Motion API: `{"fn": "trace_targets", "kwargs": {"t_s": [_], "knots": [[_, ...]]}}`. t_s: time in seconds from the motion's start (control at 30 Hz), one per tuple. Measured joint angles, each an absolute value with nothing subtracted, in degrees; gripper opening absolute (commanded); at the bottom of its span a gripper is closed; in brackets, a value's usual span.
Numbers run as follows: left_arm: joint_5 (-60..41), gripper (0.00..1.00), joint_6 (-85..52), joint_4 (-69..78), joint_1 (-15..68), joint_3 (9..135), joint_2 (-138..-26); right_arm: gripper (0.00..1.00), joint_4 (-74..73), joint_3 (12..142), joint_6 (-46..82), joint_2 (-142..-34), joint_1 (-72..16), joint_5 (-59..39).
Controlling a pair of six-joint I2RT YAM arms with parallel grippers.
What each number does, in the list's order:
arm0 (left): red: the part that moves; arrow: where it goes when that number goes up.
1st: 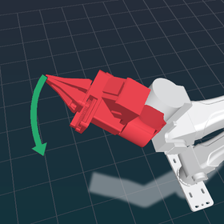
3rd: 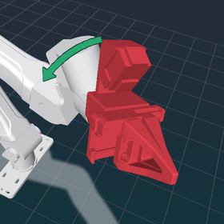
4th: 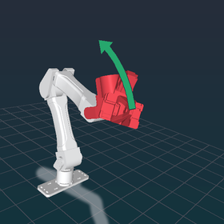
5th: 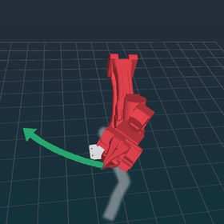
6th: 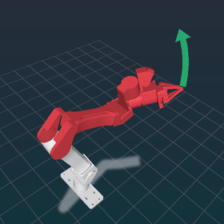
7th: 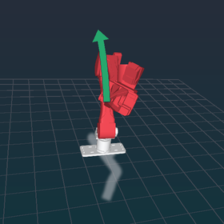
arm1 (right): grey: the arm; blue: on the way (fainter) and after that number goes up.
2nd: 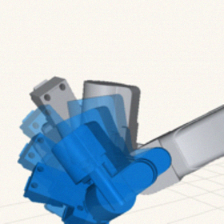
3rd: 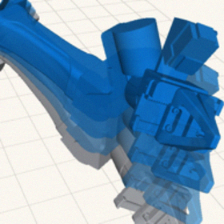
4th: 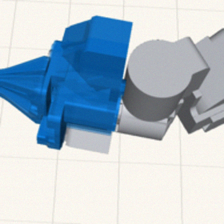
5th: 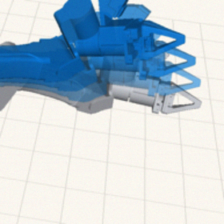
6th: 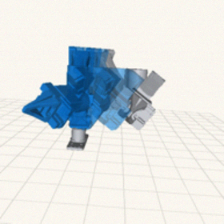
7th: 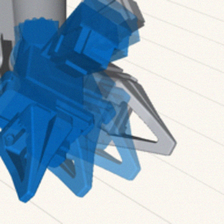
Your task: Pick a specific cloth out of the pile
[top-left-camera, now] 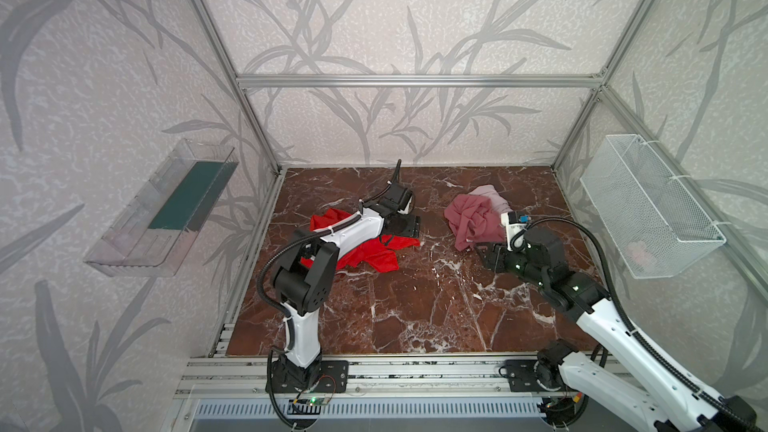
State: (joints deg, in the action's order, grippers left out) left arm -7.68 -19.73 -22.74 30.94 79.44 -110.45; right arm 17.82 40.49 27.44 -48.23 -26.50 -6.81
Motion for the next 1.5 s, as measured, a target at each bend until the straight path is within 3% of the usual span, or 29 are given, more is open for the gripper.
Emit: {"fn": "trace_targets", "kwargs": {"t_s": [0.37,0.5,0.83,1.17,1.5], "knots": [[-8.29,0.74,-19.7,-23.92,31.73,79.88,-116.4,0.59,17.78,40.49,27.44,-48.27,-26.48,-7.57],[-7.42,0.66,-19.68,-24.34,31.83,81.08,-117.32,0.59,17.39,40.49,27.51,-48.27,-26.44,-7.62],[-3.92,0.0,-19.4,-25.34,31.77,81.43,-117.99,0.59,17.08,40.49,27.64,-47.83,-26.24,-7.99],[-4.62,0.0,-18.92,-27.33,31.83,82.17,-115.18,0.59,17.08,40.49,27.62,-47.62,-26.17,-7.97],[-7.51,0.0,-17.52,-29.39,31.83,92.84,-107.22,0.59,16.69,40.49,28.08,-48.45,-26.17,-8.16]]}}
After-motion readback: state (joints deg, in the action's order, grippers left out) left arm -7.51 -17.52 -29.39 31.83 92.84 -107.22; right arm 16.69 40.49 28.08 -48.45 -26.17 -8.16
